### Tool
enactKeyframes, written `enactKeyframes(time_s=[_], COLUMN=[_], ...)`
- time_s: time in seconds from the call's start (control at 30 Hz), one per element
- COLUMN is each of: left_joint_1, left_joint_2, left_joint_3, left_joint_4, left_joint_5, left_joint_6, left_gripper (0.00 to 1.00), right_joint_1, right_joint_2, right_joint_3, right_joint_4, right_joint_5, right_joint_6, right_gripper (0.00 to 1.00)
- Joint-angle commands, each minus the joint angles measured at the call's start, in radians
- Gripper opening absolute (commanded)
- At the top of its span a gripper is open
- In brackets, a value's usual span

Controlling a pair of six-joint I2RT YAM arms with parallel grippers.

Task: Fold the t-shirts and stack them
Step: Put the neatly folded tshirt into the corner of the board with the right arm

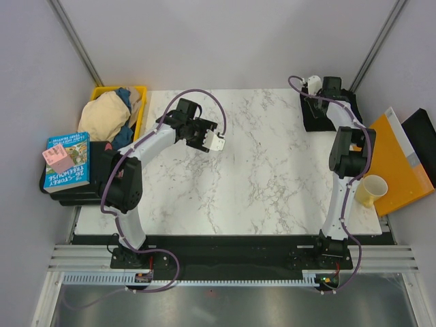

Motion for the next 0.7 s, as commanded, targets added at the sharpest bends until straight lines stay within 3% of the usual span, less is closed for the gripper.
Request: enactKeyframes(time_s=[0.0, 0.67], left_joint_1=[0.005, 0.005], left_joint_2=[-0.054, -0.046], left_joint_3=[-0.011, -0.003], left_joint_4=[0.022, 0.020], left_joint_5=[0.005, -0.001], left_joint_6=[-0.013, 0.000], left_gripper=[0.68, 0.68], right_joint_1=[0.006, 0.069], right_joint_2=[0.002, 0.186], right_joint_3=[0.085, 0.156], right_joint_4=[0.117, 0.197], right_joint_5=[0.023, 0.052], right_joint_6=[0.055, 0.053], right_gripper=[0.00, 0.00])
